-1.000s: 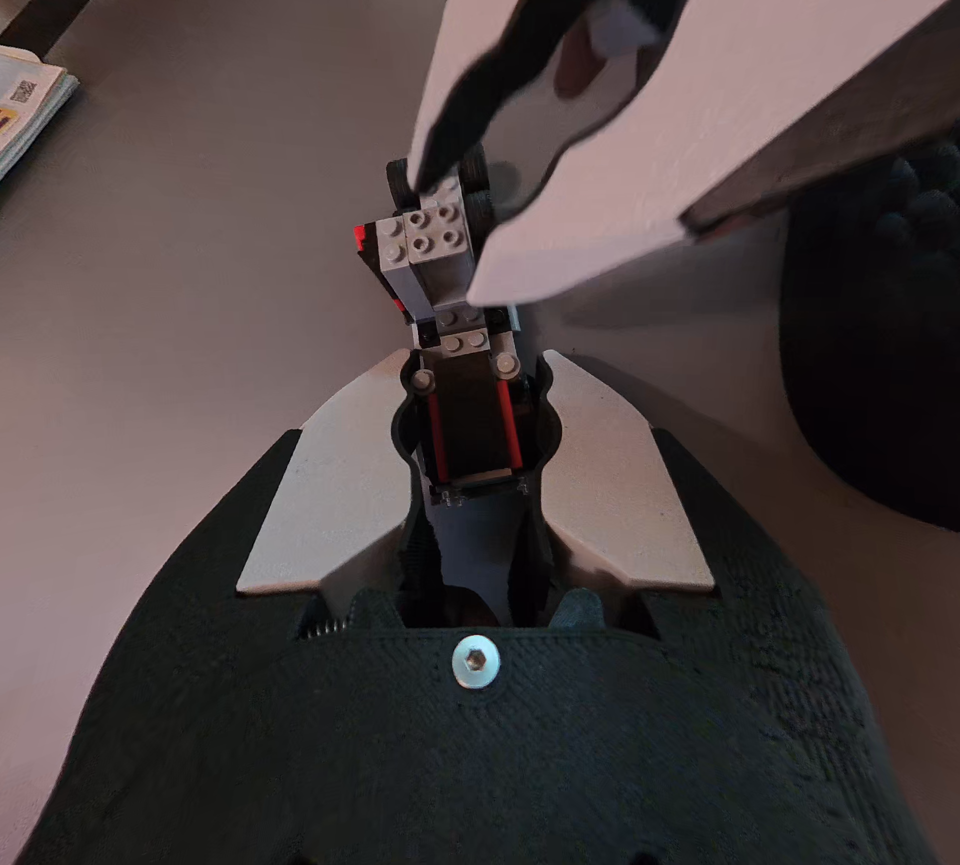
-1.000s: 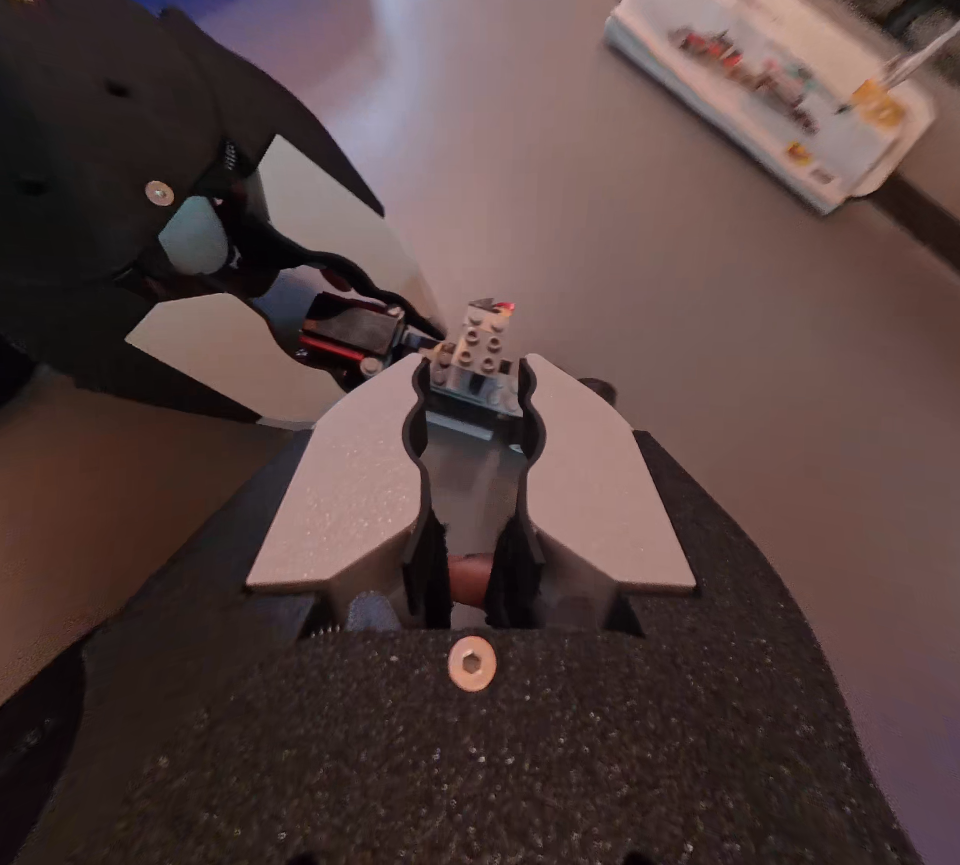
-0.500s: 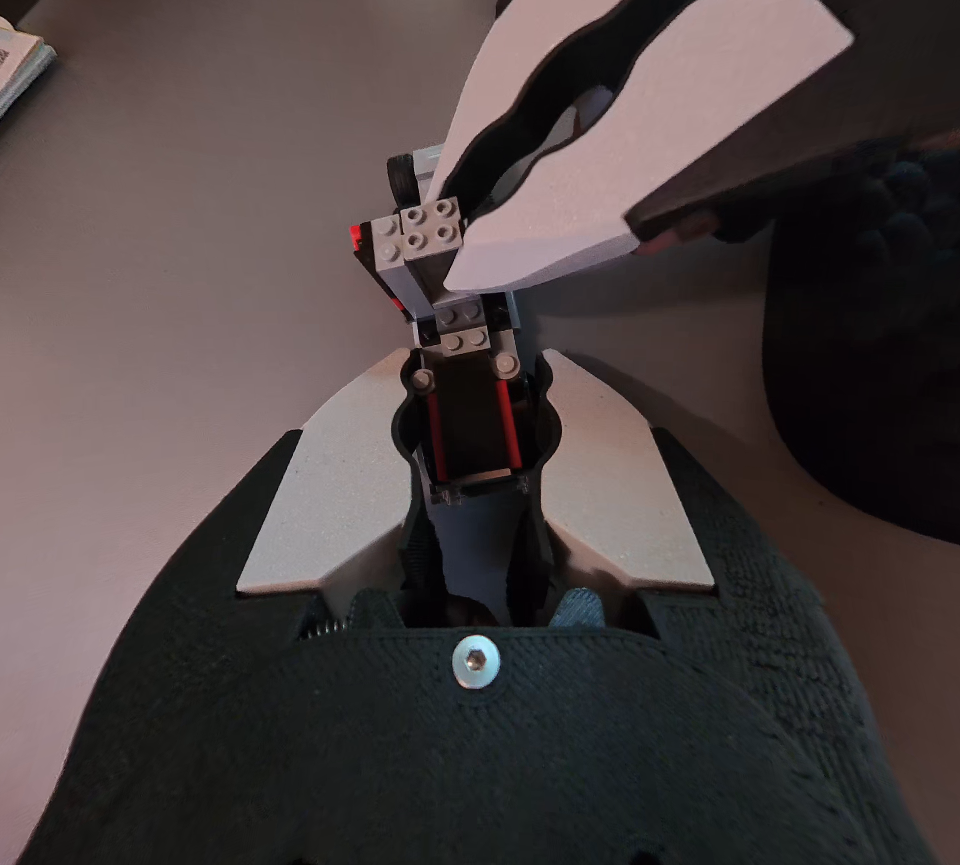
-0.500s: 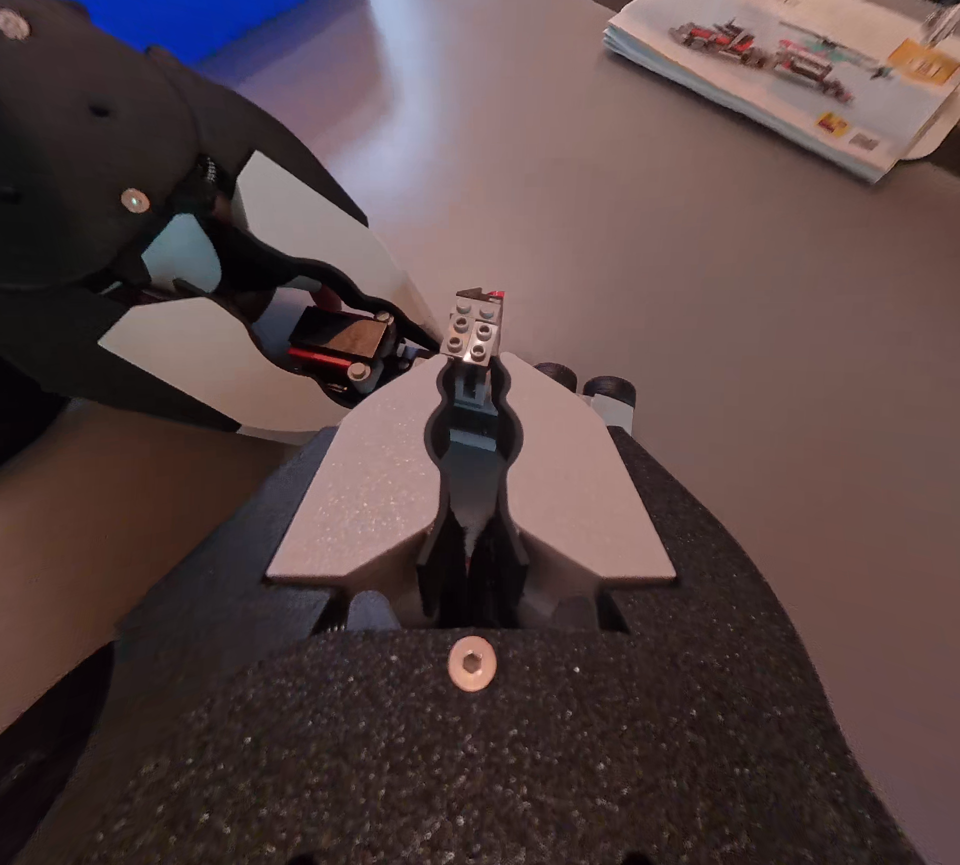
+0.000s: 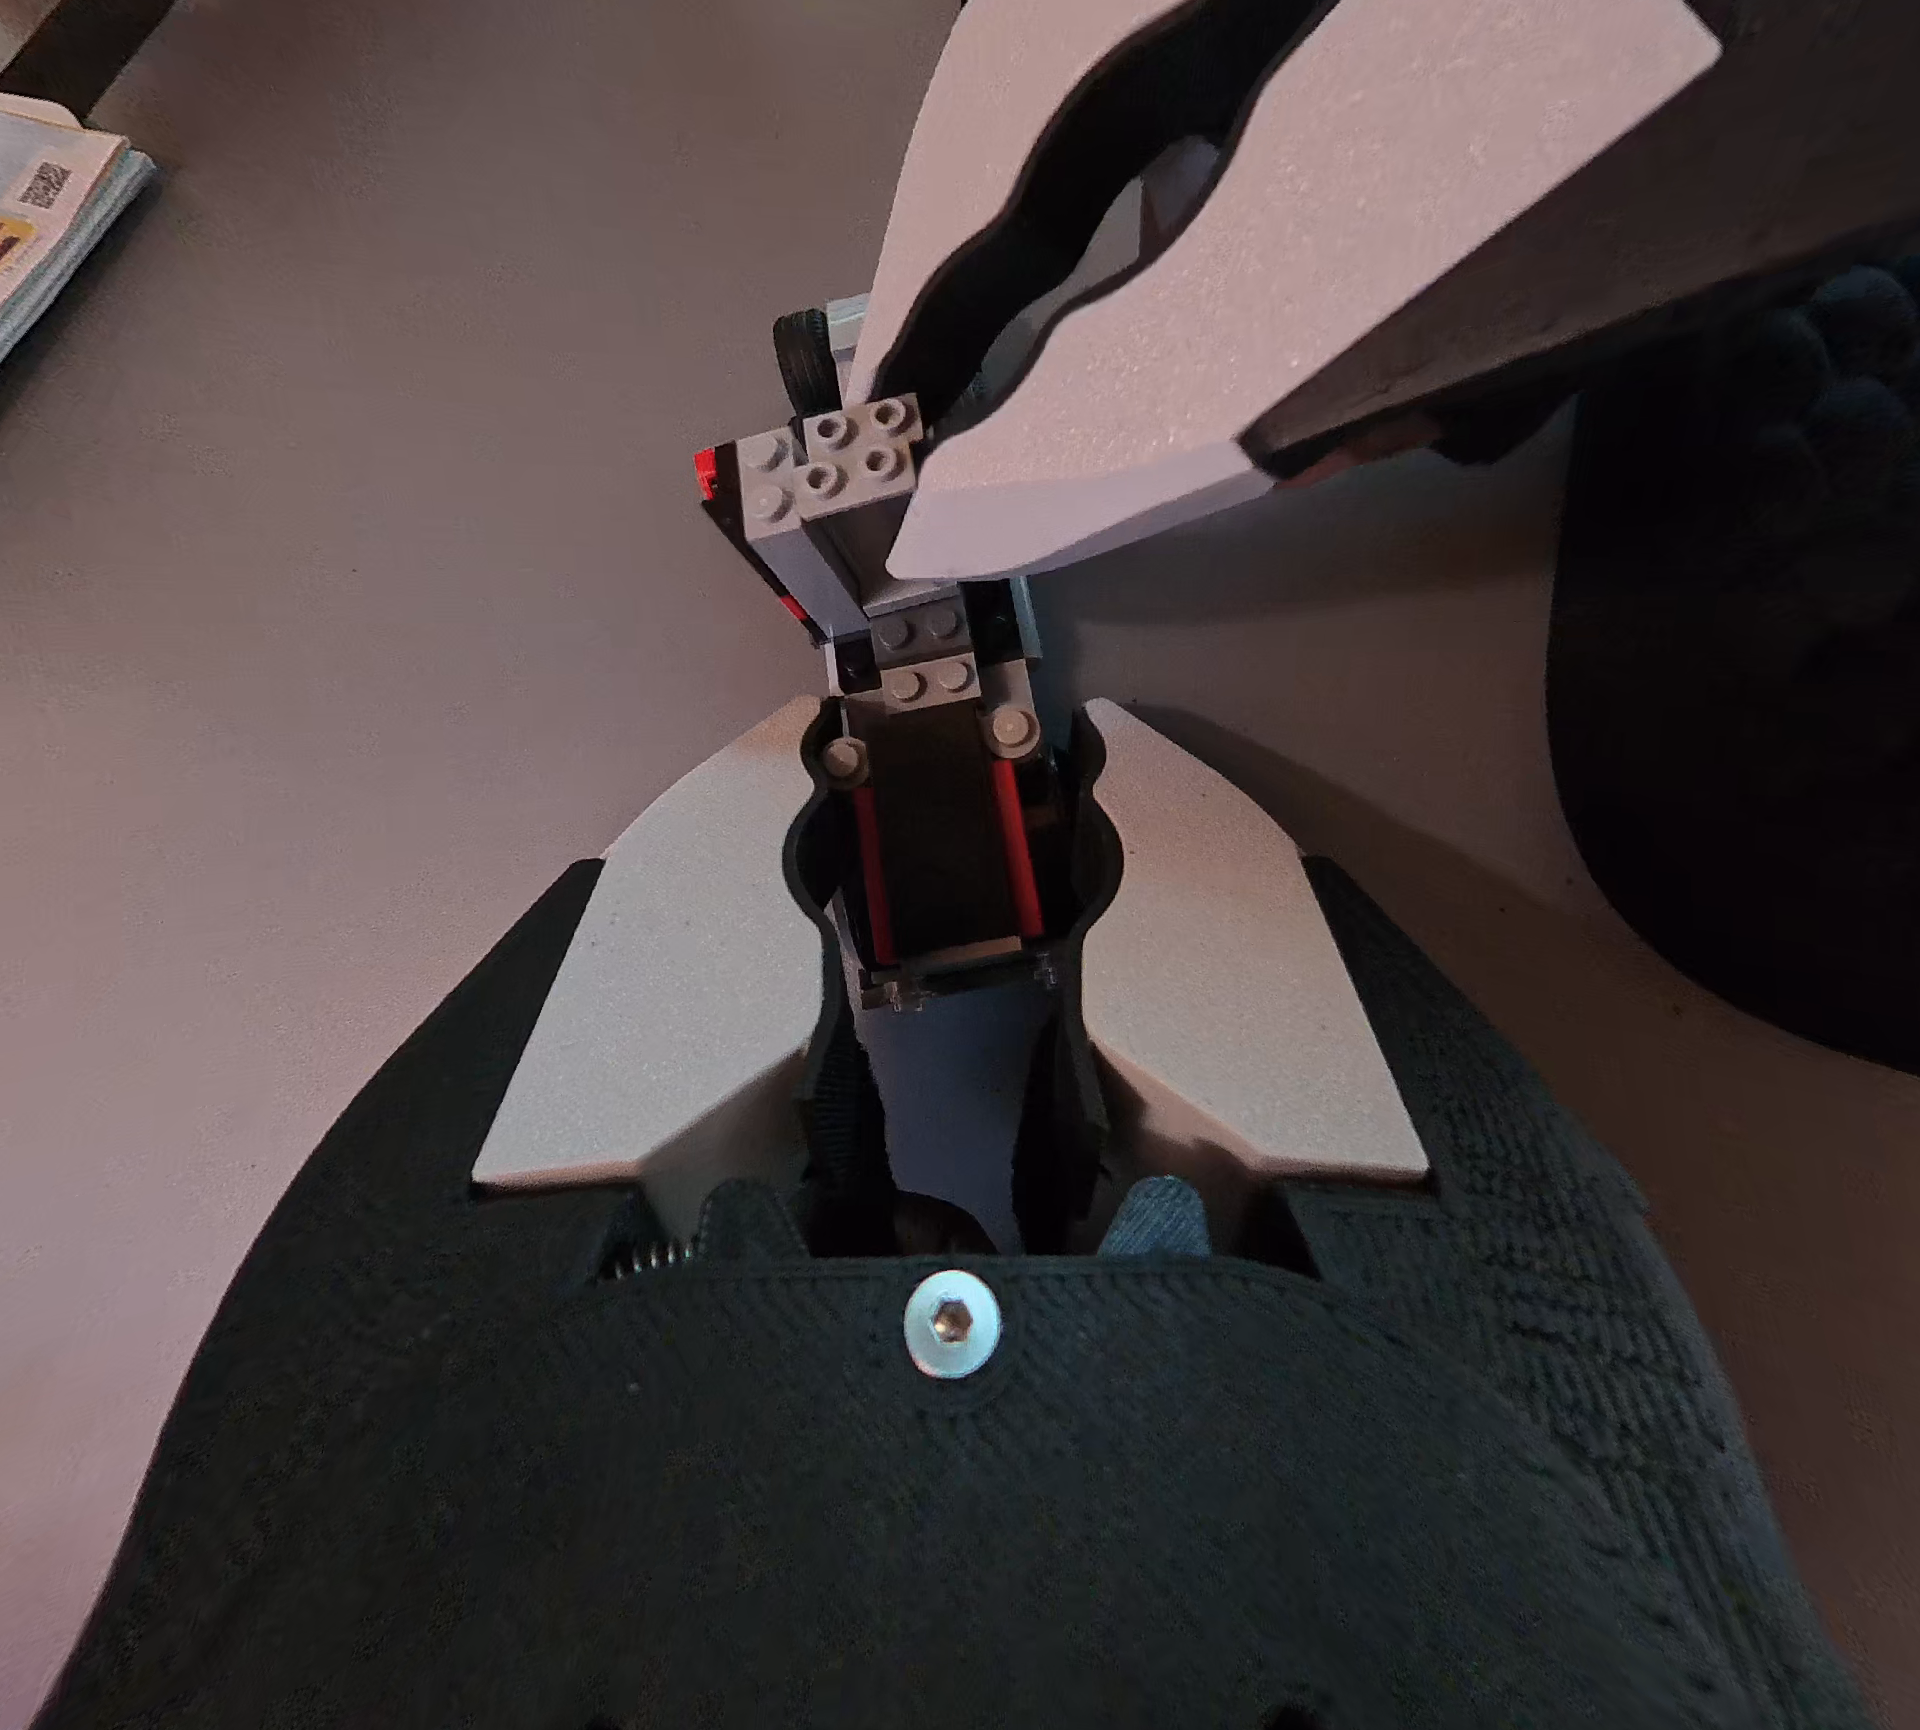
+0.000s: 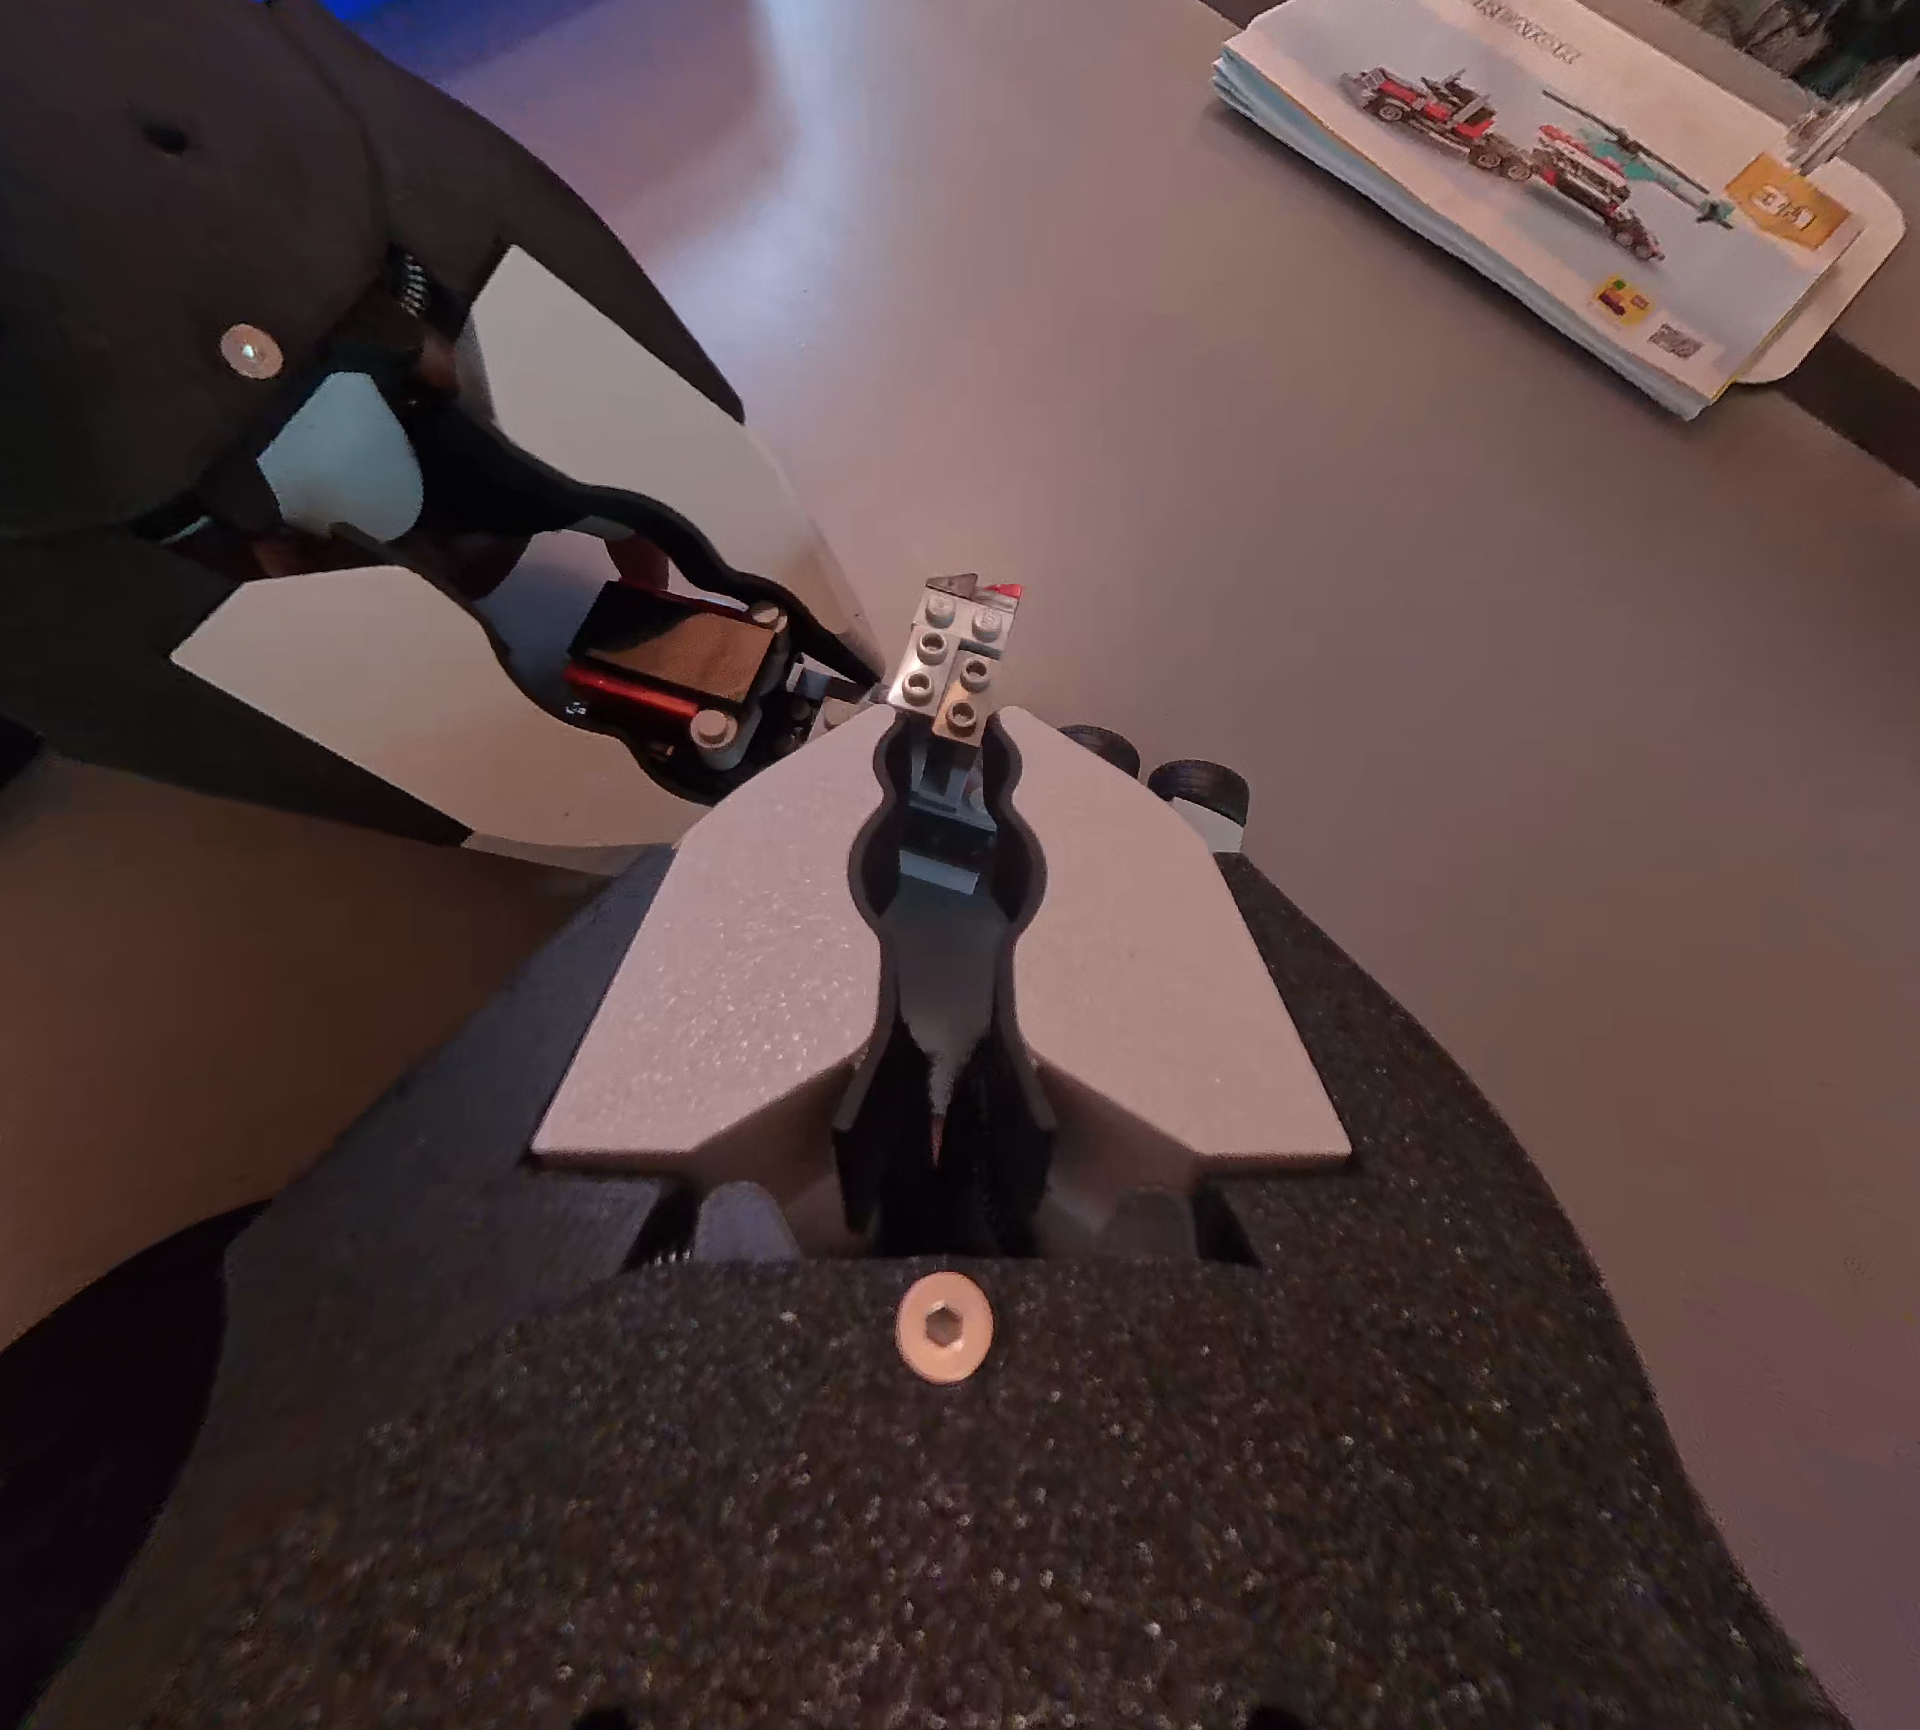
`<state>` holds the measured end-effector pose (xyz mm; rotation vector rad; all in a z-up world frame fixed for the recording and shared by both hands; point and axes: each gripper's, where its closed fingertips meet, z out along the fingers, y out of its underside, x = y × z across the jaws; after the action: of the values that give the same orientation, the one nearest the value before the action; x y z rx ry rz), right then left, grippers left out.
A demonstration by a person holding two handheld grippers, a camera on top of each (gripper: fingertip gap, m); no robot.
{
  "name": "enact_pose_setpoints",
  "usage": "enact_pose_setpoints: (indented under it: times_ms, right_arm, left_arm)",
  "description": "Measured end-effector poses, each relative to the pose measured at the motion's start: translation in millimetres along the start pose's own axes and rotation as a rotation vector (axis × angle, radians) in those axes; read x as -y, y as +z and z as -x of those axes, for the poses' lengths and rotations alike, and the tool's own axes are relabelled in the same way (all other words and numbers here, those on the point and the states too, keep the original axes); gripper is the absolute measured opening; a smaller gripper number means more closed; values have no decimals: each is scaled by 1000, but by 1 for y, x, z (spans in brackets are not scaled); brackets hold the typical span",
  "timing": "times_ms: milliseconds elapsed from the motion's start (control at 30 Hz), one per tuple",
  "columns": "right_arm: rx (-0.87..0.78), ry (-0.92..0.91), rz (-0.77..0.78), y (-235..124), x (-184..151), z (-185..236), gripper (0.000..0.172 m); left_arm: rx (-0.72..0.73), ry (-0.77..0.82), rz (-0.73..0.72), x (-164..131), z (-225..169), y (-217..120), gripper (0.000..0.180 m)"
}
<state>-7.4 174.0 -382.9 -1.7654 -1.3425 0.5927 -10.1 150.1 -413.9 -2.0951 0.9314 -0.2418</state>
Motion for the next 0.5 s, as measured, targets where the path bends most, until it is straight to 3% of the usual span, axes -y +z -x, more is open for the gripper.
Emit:
enact_pose_setpoints:
  times_ms: [100, 200, 300, 500]
  right_arm:
    - [5, -28, 20, 0, -3, 1, 16]
    - [29, 10, 19, -5, -2, -2, 38]
    - [69, 62, -16, -13, 12, -10, 39]
    - [222, 62, 190, -5, 31, -5, 35]
  left_arm:
    - [-4, -4, -3, 0, 0, 0, 42]
    - [-7, -6, -4, 0, 0, 0, 42]
    - [-9, -10, -5, 0, 0, 0, 42]
    - [-5, -8, -5, 0, 0, 0, 42]
